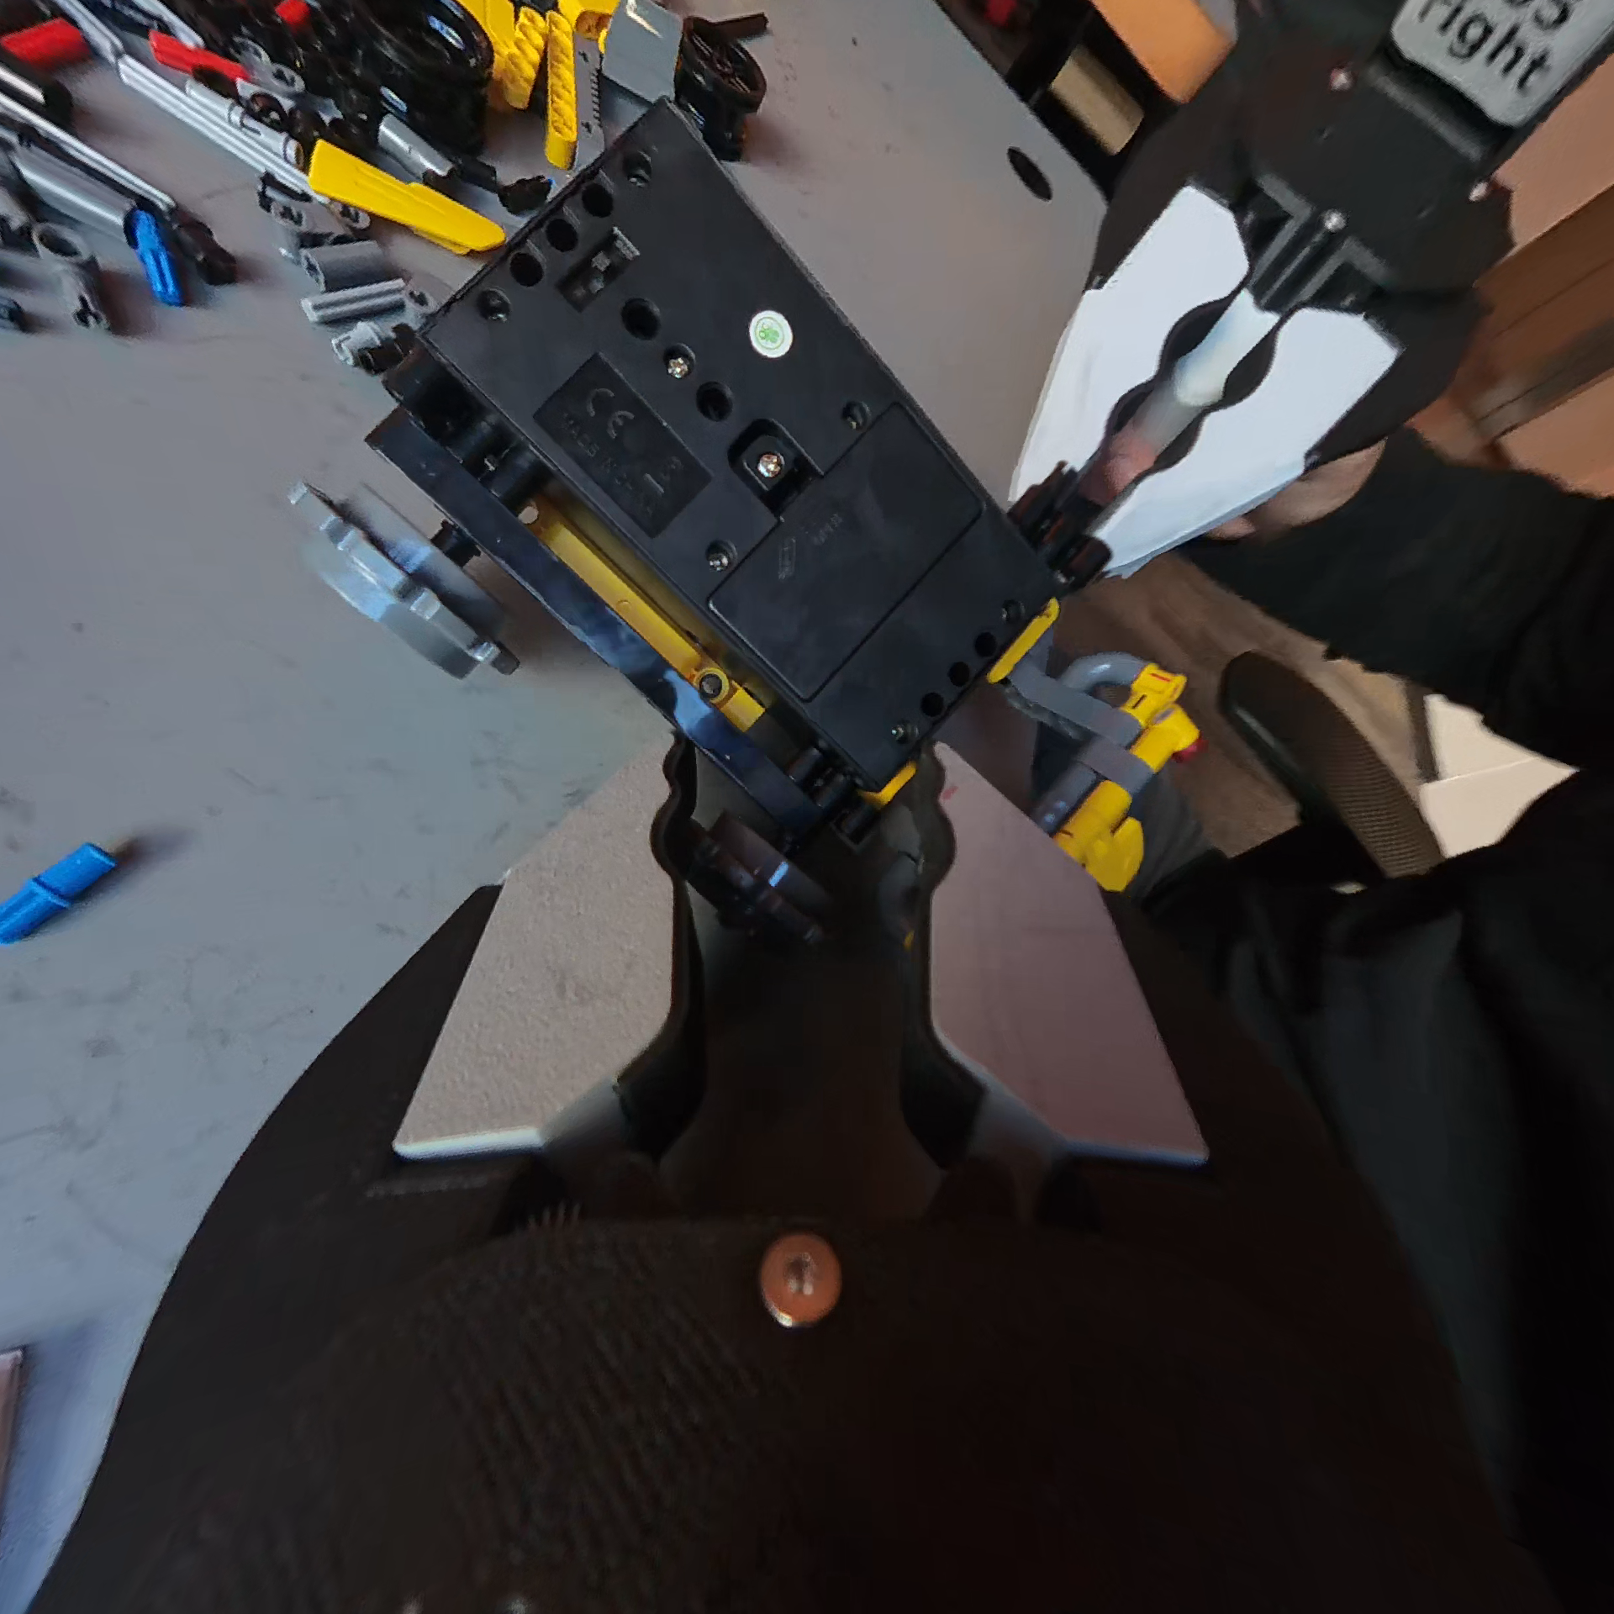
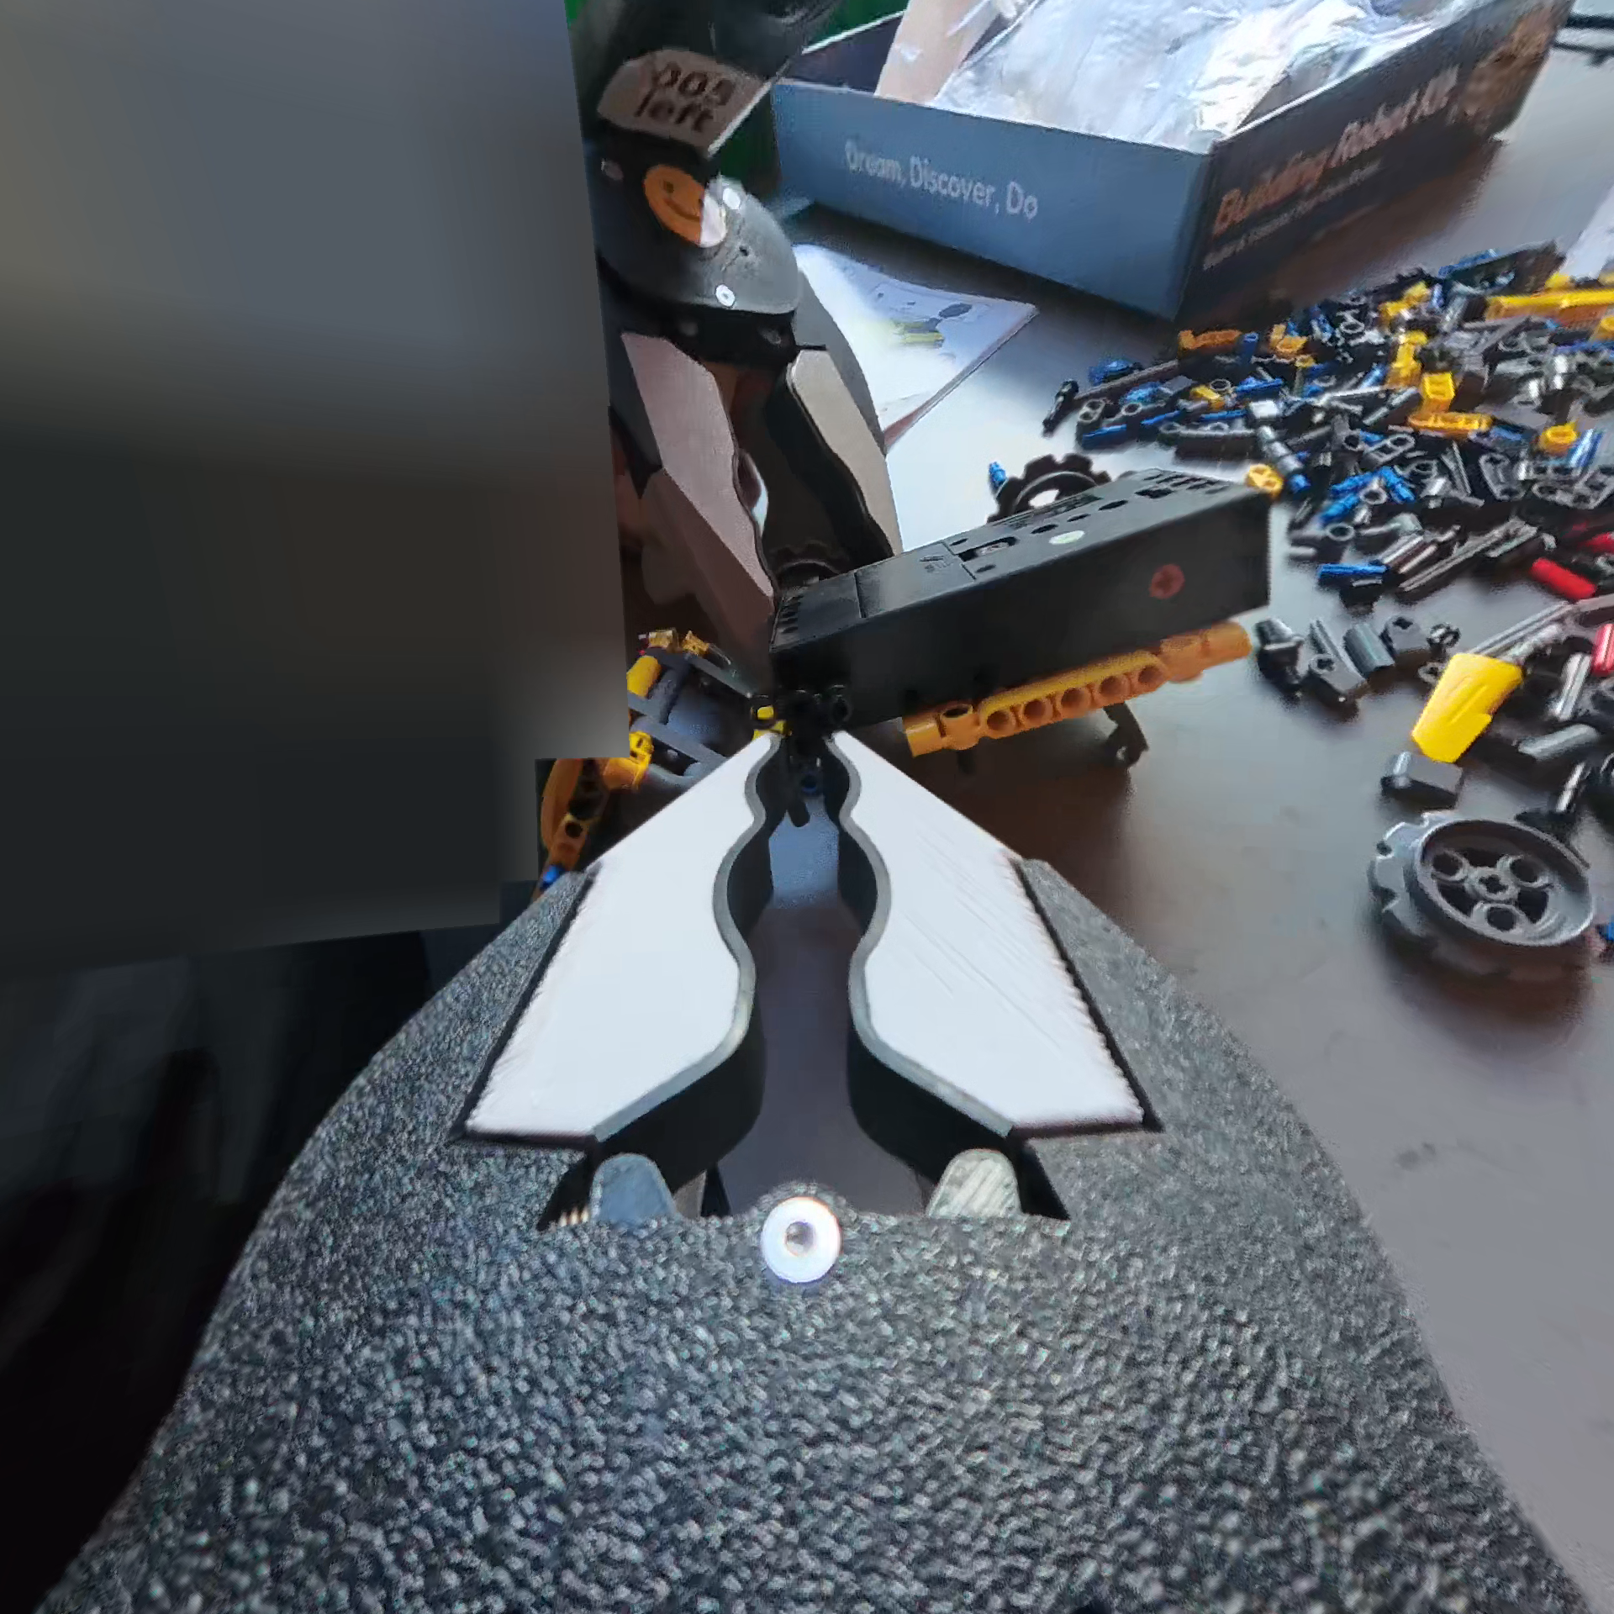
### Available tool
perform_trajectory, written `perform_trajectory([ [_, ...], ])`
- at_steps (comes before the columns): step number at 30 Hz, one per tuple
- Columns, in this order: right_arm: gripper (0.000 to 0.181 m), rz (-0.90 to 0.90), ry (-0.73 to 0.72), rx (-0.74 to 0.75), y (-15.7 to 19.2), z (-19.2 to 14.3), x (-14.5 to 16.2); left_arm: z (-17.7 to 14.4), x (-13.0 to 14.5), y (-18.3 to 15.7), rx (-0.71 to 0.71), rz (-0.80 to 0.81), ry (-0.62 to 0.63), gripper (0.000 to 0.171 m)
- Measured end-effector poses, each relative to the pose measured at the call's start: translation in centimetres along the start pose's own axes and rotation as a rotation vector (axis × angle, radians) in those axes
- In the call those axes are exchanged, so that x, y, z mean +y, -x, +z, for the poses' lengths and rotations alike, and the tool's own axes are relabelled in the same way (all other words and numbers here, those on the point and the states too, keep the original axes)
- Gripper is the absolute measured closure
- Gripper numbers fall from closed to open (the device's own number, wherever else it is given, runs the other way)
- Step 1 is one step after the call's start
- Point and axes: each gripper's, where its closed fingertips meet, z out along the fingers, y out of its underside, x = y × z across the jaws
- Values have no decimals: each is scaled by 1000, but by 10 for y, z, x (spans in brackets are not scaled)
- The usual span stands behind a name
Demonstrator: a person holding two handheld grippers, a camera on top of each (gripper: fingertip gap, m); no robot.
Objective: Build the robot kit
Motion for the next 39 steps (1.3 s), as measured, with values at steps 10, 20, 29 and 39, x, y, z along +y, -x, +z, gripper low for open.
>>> perform_trajectory([
  [10,174,-35,-24,51,-3,-4,-4,1,1,-2,20,-1,6,124],
  [20,174,7,18,-4,-2,-4,-4,0,0,-3,47,-27,5,124],
  [29,174,-2,90,-48,-2,-1,-5,0,0,-3,58,-38,5,123],
  [39,174,0,147,-78,-1,-1,-4,0,0,-3,55,-35,6,124],
])
